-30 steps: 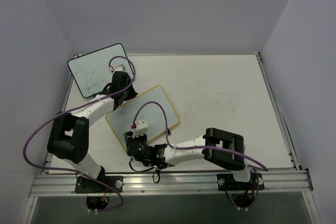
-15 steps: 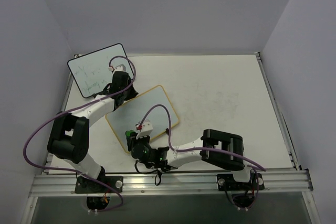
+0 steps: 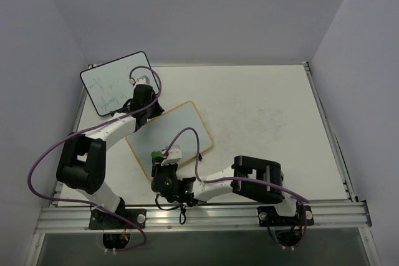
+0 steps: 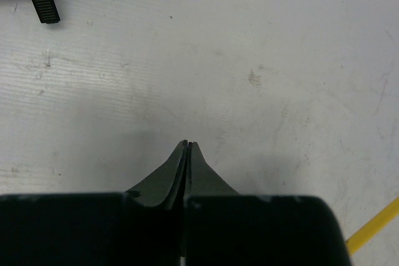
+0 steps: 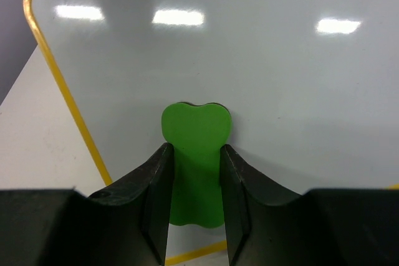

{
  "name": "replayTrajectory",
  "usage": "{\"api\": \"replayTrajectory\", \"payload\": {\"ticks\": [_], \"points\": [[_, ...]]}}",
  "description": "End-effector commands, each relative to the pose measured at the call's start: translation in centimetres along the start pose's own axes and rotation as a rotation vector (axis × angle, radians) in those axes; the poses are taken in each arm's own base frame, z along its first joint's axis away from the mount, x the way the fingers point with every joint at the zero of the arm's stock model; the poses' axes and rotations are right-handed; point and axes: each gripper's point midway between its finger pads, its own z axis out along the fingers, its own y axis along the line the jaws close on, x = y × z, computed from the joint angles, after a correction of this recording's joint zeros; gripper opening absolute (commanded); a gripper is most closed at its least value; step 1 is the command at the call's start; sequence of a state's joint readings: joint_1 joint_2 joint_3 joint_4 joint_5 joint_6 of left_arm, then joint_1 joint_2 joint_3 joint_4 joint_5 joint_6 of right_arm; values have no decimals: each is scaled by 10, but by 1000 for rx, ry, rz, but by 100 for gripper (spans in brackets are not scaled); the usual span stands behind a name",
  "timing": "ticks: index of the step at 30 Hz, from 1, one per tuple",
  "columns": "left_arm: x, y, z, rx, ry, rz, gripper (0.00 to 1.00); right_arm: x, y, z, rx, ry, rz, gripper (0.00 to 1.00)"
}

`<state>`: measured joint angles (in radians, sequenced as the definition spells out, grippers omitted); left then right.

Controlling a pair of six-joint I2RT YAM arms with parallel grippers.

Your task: Erase the whiteboard

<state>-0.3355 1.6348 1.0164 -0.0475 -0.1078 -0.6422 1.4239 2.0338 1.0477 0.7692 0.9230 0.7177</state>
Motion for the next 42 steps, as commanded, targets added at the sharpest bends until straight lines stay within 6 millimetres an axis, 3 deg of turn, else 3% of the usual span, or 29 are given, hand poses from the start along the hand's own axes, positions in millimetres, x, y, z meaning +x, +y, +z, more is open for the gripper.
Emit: {"api": "replayTrajectory", "payload": {"ticks": [1, 14, 18, 28, 42], "points": [[41, 10, -5, -35, 126, 70, 2, 36, -147, 20, 376, 64, -362, 0], [40, 11, -7, -37, 126, 75, 2, 11, -171, 35, 455, 41, -293, 0], [40, 11, -6, -37, 125, 75, 2, 20, -153, 35, 383, 59, -318, 0], [45, 12, -2, -38, 137, 75, 2, 69, -103, 24, 150, 153, -409, 0], [44, 9, 3, -25, 134, 66, 2, 80, -69, 0, 15, 158, -478, 0]]}}
